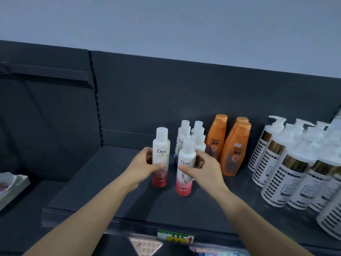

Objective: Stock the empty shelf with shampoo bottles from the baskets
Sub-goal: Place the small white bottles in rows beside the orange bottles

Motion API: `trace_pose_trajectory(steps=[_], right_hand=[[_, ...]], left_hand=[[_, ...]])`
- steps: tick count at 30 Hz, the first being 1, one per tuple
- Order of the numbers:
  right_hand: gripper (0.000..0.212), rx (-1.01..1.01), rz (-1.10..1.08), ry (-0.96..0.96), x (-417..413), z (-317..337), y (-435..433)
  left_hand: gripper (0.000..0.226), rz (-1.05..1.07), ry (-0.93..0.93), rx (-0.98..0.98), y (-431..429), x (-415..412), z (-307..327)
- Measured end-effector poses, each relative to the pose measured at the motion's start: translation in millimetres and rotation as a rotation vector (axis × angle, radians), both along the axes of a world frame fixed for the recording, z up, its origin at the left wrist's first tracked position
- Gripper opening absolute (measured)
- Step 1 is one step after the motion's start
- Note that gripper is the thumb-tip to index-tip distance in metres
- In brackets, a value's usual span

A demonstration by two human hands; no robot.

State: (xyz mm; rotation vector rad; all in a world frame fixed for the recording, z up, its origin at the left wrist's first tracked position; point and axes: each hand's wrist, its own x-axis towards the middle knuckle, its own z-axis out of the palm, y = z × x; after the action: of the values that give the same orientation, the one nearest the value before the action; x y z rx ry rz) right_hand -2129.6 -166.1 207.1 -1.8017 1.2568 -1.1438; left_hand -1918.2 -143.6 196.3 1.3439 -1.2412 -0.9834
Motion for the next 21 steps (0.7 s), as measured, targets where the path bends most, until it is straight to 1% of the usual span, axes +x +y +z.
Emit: trace_pose_trajectory(steps=[2,8,15,21], right_hand=[[0.034,0.002,-0.007,0.001,-6,-3,-2],[0.035,0.045,-0.069,0.035,-18,-11,-9],[0.031,0.075,-0.112,0.034,-23,-14,-17],[0.042,0.056,-0.163,0.018,-20,-18,-23]], left_hand=[[0.036,-0.019,-0.023,0.006,-12,-9,-5],[0.037,-0.076,-0.092,0.034,-40,-27,-17],[0.037,-0.105,-0.112,0.019,-64,-34,-27],[0.039,-0.126,-0.108,-0.023,-77,-36,-31]])
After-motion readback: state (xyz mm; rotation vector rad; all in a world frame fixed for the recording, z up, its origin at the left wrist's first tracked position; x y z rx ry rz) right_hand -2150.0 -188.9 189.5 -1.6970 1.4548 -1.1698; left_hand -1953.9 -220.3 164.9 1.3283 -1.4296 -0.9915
